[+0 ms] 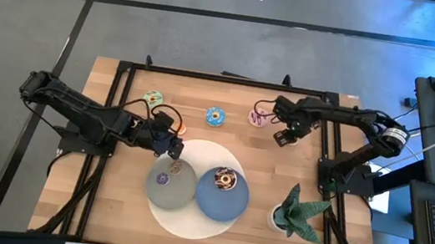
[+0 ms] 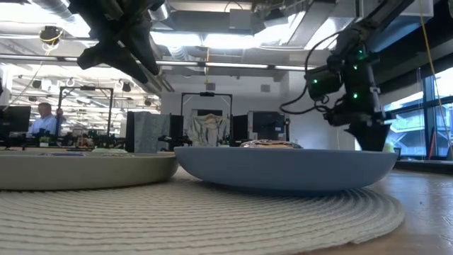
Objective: Pick & Place donuts
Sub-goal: Put the small black donut on the gray plate
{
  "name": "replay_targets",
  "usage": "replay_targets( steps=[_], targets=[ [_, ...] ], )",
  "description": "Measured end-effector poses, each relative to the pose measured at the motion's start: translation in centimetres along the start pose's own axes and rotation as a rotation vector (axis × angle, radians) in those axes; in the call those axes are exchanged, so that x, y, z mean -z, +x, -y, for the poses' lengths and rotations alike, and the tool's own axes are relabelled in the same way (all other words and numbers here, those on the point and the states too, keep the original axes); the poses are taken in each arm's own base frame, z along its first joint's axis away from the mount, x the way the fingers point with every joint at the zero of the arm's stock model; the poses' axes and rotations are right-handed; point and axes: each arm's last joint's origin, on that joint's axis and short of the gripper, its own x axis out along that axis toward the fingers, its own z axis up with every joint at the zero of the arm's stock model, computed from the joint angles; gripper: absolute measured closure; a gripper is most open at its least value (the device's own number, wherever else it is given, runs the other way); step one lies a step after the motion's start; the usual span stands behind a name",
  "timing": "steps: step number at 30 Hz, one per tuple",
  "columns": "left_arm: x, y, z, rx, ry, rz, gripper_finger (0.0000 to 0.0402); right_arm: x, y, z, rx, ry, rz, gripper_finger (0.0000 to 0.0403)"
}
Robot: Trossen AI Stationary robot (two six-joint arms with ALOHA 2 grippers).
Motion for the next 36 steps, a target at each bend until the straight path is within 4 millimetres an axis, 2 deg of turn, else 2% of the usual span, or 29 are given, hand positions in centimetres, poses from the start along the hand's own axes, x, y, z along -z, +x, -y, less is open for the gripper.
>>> replay_targets(
  steps=[3,12,25,36],
  targets=[
    [0.00,0.00,0.00,-0.001,0.000,0.002,0.0274,-0.24,0.56,-0.14,-0.021,0.012,0.056,0.0228],
    [0.02,0.00,0.01,0.002,0.000,-0.005,0.0274,-0.12,0.89,0.12,-0.022,0.019,0.047,0.0232],
    [0.02,0.00,0.01,0.002,-0.002,-0.004,0.0274,-0.08,0.90,0.17,-0.019,-0.039,0.043,0.0315],
    [0.01,0.00,0.01,0.002,-0.002,-0.003,0.0274,-0.08,0.90,0.18,-0.017,-0.050,0.043,0.0330]
  ],
)
